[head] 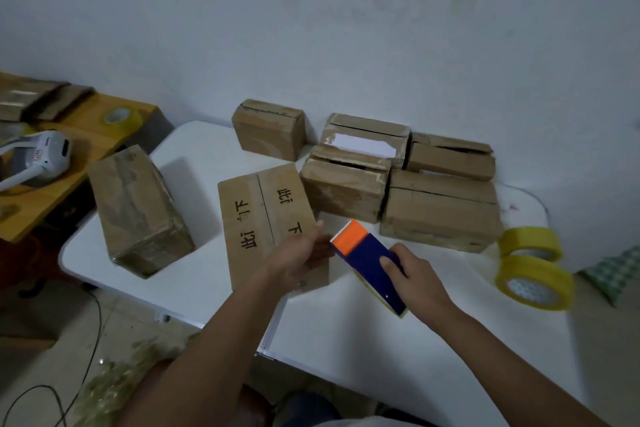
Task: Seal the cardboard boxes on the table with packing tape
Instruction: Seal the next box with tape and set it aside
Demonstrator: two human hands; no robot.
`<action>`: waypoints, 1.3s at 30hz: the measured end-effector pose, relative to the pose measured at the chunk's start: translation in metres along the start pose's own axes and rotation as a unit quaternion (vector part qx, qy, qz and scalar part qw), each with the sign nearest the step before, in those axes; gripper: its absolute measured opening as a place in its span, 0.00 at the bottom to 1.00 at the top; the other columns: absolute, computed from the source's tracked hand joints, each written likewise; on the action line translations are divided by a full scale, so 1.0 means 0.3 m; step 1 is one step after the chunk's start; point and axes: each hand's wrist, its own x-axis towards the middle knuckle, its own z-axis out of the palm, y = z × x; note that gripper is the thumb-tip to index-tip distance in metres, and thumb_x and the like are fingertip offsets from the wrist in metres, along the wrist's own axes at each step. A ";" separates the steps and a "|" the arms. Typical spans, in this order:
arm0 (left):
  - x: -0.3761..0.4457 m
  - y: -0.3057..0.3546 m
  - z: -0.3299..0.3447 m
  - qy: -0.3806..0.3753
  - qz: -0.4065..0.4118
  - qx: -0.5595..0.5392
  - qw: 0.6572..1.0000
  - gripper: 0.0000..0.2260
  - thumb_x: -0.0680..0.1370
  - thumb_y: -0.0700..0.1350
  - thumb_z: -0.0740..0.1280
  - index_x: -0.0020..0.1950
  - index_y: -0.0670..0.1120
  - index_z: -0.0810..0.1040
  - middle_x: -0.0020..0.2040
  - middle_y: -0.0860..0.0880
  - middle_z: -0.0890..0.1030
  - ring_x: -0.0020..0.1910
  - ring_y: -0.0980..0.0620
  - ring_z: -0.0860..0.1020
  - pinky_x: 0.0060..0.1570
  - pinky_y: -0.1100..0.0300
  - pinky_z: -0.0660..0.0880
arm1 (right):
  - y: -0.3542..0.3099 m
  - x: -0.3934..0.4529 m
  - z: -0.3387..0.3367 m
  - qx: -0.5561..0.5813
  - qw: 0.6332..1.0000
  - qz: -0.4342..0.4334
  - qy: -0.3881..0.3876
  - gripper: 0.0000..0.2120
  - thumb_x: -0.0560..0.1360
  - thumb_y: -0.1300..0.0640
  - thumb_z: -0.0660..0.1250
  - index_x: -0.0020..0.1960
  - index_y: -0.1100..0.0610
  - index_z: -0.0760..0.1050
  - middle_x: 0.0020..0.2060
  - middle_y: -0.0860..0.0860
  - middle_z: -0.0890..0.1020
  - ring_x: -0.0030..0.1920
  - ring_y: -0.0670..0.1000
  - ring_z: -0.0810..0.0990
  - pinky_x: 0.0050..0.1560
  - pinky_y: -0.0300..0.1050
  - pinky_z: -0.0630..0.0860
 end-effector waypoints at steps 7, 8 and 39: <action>-0.016 0.007 -0.003 -0.009 -0.014 0.015 1.000 0.13 0.75 0.52 0.73 0.51 0.44 0.83 0.52 0.43 0.85 0.58 0.45 0.80 0.63 0.51 0.75 | -0.009 -0.006 -0.025 -0.018 1.000 -0.007 -0.023 0.11 0.82 0.46 0.56 0.52 0.53 0.71 0.43 0.47 0.81 0.39 0.44 0.80 0.35 0.38 0.72; -0.020 0.007 -0.002 -0.009 -0.014 0.014 1.000 0.13 0.74 0.53 0.73 0.51 0.44 0.83 0.53 0.42 0.85 0.58 0.45 0.80 0.63 0.50 0.74 | -0.008 -0.005 -0.026 -0.018 0.999 -0.009 -0.026 0.11 0.82 0.46 0.56 0.52 0.53 0.71 0.43 0.47 0.81 0.40 0.45 0.80 0.35 0.38 0.72; -0.125 -0.098 -0.022 0.136 0.085 -0.033 0.986 0.07 0.82 0.44 0.65 0.48 0.44 0.81 0.49 0.40 0.84 0.50 0.45 0.81 0.53 0.50 0.78 | -0.120 0.073 -0.076 -0.155 0.975 -0.125 -0.100 0.20 0.77 0.35 0.56 0.52 0.50 0.72 0.44 0.46 0.80 0.41 0.44 0.79 0.37 0.36 0.73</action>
